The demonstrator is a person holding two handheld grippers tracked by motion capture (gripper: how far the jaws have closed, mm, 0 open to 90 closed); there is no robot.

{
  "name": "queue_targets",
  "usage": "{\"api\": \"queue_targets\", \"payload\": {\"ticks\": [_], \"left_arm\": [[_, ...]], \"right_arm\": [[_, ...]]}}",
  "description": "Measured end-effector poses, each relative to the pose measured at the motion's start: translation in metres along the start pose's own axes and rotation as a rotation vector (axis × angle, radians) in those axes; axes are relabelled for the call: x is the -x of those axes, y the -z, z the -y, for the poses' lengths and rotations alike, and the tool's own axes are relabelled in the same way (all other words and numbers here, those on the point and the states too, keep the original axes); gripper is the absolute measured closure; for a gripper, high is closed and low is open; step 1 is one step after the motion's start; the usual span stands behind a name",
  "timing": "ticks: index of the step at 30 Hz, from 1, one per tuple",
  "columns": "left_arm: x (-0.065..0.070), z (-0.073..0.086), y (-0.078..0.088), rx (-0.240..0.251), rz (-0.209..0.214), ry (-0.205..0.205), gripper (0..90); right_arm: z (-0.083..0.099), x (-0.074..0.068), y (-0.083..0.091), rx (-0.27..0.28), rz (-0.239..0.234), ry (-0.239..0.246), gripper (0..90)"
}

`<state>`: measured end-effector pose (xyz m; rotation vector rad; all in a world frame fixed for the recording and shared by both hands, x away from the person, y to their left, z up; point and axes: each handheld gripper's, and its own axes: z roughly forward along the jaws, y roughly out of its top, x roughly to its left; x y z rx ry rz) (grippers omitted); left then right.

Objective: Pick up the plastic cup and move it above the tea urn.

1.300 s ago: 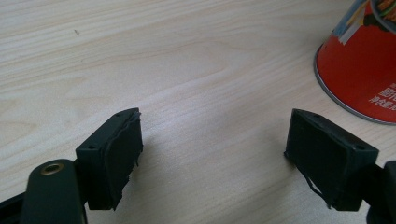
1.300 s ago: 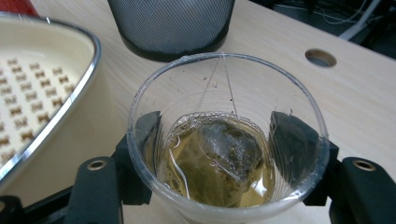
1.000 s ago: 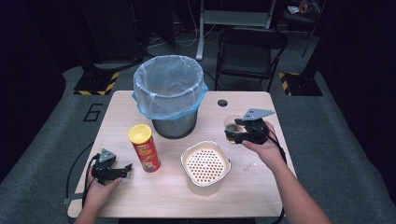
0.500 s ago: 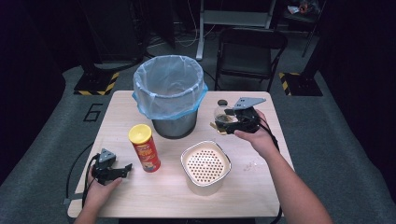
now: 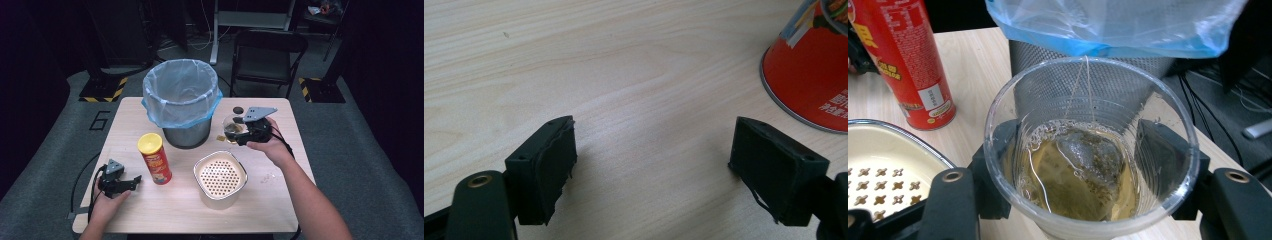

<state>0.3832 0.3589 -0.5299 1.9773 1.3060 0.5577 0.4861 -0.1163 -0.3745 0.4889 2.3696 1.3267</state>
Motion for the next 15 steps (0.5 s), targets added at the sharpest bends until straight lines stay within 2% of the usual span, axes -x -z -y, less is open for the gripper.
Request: {"api": "queue_targets", "payload": {"ticks": [9, 10, 13, 15], "left_arm": [[0.0, 0.0, 0.0, -0.001, -0.003, -0.004, 18.2], [0.0, 0.0, 0.0, -0.001, -0.003, -0.004, 18.2], [0.0, 0.0, 0.0, 0.0, 0.0, 0.0, 18.2], [0.0, 0.0, 0.0, -0.001, -0.002, -0.003, 18.2]], "right_arm": [[0.003, -0.006, -0.015, -0.009, -0.027, 0.1, 35.5], [0.004, -0.007, -0.015, -0.008, -0.026, 0.104, 35.5], [0.004, -0.011, -0.016, -0.008, -0.021, 0.163, 35.6], [0.005, -0.012, -0.016, -0.006, -0.017, 0.177, 35.6]]}}
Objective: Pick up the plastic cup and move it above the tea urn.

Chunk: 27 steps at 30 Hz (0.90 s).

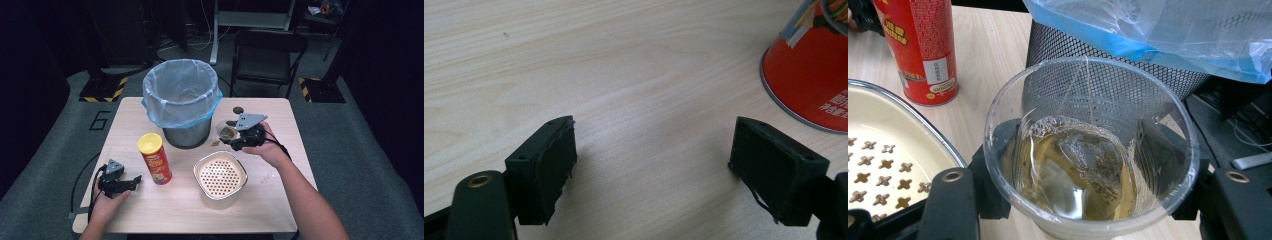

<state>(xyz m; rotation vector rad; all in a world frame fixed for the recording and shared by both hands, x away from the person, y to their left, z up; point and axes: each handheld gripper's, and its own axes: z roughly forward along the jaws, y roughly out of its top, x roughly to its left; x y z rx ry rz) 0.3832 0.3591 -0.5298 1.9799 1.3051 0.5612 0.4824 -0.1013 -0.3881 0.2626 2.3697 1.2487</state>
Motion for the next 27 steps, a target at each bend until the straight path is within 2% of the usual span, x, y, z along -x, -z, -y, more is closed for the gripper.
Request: {"api": "queue_targets", "payload": {"ticks": [5, 6, 10, 27], "left_arm": [[0.0, 0.0, 0.0, 0.0, -0.001, -0.001, 18.2], [0.0, 0.0, 0.0, 0.0, -0.001, -0.001, 18.2], [0.0, 0.0, 0.0, 0.0, 0.0, 0.001, 18.2], [0.0, 0.0, 0.0, 0.0, 0.0, 0.002, 18.2]], "right_arm": [[0.003, -0.003, -0.001, -0.003, 0.014, 0.016, 35.6], [0.004, -0.005, -0.001, -0.013, 0.019, 0.037, 35.6], [0.007, -0.009, -0.001, -0.02, 0.012, 0.063, 35.6], [0.018, -0.009, 0.007, -0.016, 0.039, 0.052, 35.7]]}}
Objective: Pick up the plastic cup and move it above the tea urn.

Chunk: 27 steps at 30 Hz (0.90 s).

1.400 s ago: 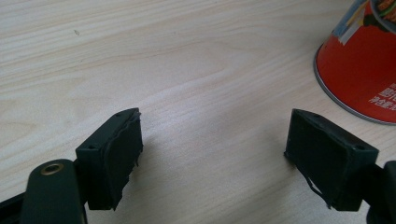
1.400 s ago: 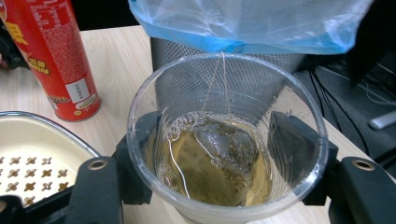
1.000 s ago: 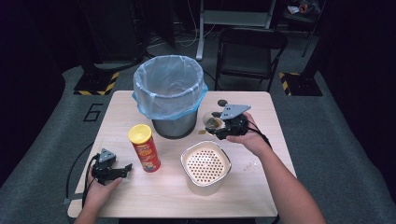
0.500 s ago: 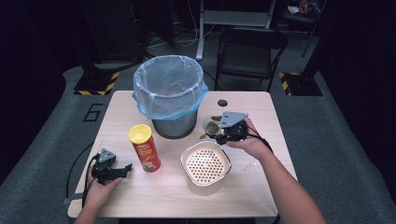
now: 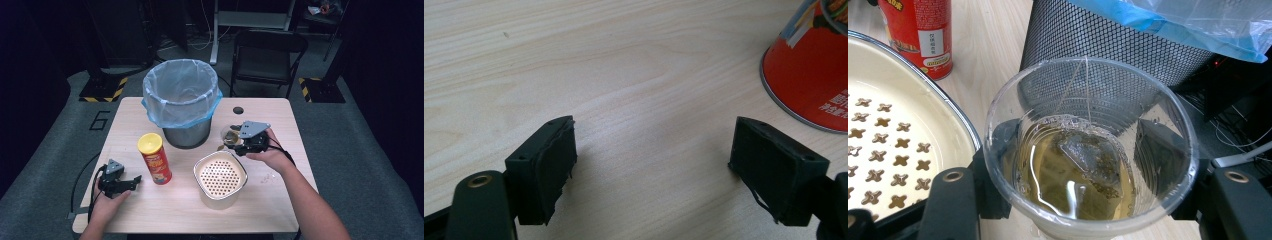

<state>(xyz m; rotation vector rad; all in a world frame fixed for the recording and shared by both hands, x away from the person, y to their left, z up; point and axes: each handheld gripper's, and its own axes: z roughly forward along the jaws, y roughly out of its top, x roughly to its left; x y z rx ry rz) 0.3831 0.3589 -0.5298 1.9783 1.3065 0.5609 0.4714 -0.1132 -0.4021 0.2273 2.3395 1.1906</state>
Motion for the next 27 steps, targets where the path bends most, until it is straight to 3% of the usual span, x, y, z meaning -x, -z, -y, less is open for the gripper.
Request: {"api": "queue_targets", "payload": {"ticks": [8, 14, 16, 18, 19, 22, 23, 26, 27], "left_arm": [[0.0, 0.0, 0.0, 0.004, 0.001, 0.004, 18.2], [0.0, 0.0, 0.0, 0.0, 0.003, 0.002, 18.2], [0.0, 0.0, 0.0, 0.001, 0.002, 0.002, 18.2], [0.0, 0.0, 0.0, 0.004, -0.003, -0.001, 18.2], [0.0, 0.0, 0.0, 0.004, 0.0, 0.003, 18.2], [0.0, 0.0, 0.0, -0.001, 0.0, -0.003, 18.2], [0.0, 0.0, 0.0, -0.001, 0.0, -0.003, 18.2], [0.0, 0.0, 0.0, 0.0, -0.001, -0.003, 18.2], [0.0, 0.0, 0.0, 0.0, 0.002, 0.002, 18.2]], "right_arm": [[-0.001, -0.002, 0.002, -0.004, 0.017, 0.025, 35.9], [-0.007, -0.013, 0.004, -0.02, 0.048, 0.129, 36.1], [-0.01, -0.021, 0.005, -0.031, 0.073, 0.2, 36.1], [-0.011, -0.024, 0.005, -0.034, 0.086, 0.228, 36.1], [-0.013, -0.03, 0.005, -0.038, 0.113, 0.278, 36.2], [-0.016, -0.04, 0.006, -0.048, 0.163, 0.369, 36.2], [-0.016, -0.04, 0.006, -0.048, 0.163, 0.369, 36.2], [-0.019, -0.053, 0.007, -0.07, 0.22, 0.49, 36.5], [-0.02, -0.06, 0.008, -0.082, 0.25, 0.555, 36.6]]}}
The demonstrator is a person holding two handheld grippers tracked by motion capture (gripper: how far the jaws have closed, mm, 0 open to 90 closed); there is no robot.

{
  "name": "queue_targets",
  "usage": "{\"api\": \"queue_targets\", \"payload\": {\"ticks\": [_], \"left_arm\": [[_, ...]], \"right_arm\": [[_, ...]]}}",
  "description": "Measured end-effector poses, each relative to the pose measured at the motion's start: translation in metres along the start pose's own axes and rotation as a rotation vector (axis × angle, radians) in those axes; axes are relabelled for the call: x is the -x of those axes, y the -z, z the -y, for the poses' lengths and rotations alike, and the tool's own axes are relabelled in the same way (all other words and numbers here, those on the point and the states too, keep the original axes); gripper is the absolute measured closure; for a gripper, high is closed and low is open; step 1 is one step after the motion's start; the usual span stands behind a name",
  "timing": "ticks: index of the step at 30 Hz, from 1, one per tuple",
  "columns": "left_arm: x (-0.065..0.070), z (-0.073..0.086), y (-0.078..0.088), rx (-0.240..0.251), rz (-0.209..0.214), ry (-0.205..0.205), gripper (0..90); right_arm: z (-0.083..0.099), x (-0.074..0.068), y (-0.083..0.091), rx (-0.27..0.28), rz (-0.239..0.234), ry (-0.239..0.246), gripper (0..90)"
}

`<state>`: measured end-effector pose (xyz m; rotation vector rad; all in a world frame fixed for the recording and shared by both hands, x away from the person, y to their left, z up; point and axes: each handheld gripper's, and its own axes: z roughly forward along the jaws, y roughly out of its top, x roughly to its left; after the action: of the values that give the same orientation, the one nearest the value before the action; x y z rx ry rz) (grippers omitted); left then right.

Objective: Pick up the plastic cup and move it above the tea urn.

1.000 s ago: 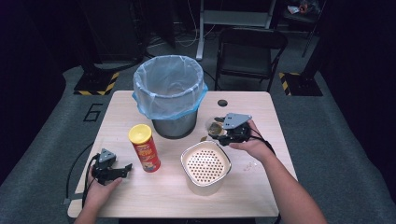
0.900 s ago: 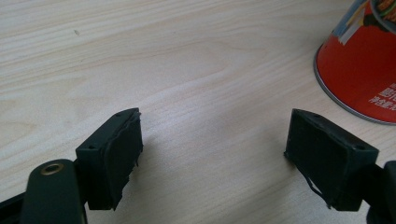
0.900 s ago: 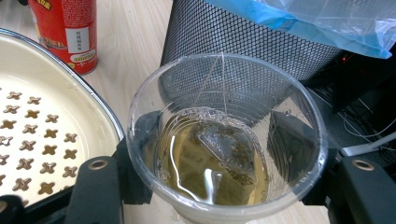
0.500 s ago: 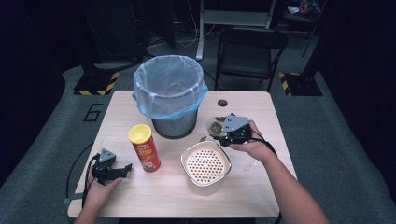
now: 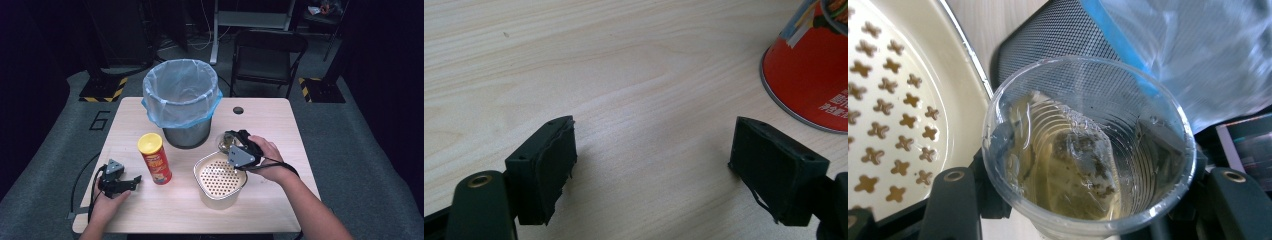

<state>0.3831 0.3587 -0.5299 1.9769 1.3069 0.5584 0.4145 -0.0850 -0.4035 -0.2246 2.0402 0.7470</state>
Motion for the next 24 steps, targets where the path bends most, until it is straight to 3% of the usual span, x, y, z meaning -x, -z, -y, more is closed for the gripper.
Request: {"api": "queue_targets", "payload": {"ticks": [1, 5, 7, 8, 9, 10, 12, 14, 16, 19, 21, 24], "left_arm": [[0.0, 0.0, 0.0, 0.0, -0.003, -0.004, 18.2], [0.0, 0.0, 0.0, 0.003, -0.003, -0.008, 18.2], [0.0, 0.0, 0.0, 0.003, -0.002, -0.008, 18.2], [0.0, 0.0, 0.0, 0.003, -0.003, -0.008, 18.2], [0.0, 0.0, 0.0, 0.003, -0.003, -0.008, 18.2], [0.0, 0.0, 0.0, 0.003, -0.003, -0.008, 18.2], [0.0, 0.0, 0.0, 0.003, -0.003, -0.008, 18.2], [0.0, 0.0, 0.0, 0.003, -0.003, -0.008, 18.2], [0.0, 0.0, 0.0, 0.003, -0.003, -0.008, 18.2], [0.0, 0.0, 0.0, 0.003, -0.003, -0.008, 18.2], [0.0, 0.0, 0.0, 0.003, -0.003, -0.008, 18.2], [0.0, 0.0, 0.0, 0.003, -0.003, -0.008, 18.2]], "right_arm": [[0.0, 0.0, 0.0, 0.0, 0.0, 0.0, 36.6], [-0.01, -0.013, 0.002, -0.048, 0.072, 0.205, 36.6], [-0.012, -0.019, 0.001, -0.076, 0.091, 0.271, 36.7], [-0.014, -0.025, 0.0, -0.101, 0.113, 0.363, 37.2], [-0.014, -0.025, 0.0, -0.101, 0.113, 0.363, 37.2], [-0.016, -0.029, 0.0, -0.117, 0.135, 0.417, 37.1], [-0.018, -0.032, 0.0, -0.126, 0.158, 0.471, 37.1], [-0.021, -0.037, 0.0, -0.146, 0.199, 0.568, 37.0], [-0.022, -0.04, 0.001, -0.154, 0.224, 0.595, 36.9], [-0.025, -0.044, 0.002, -0.16, 0.263, 0.722, 36.9], [-0.029, -0.046, 0.005, -0.167, 0.273, 0.78, 36.7], [-0.031, -0.047, 0.006, -0.169, 0.27, 0.804, 36.6]]}}
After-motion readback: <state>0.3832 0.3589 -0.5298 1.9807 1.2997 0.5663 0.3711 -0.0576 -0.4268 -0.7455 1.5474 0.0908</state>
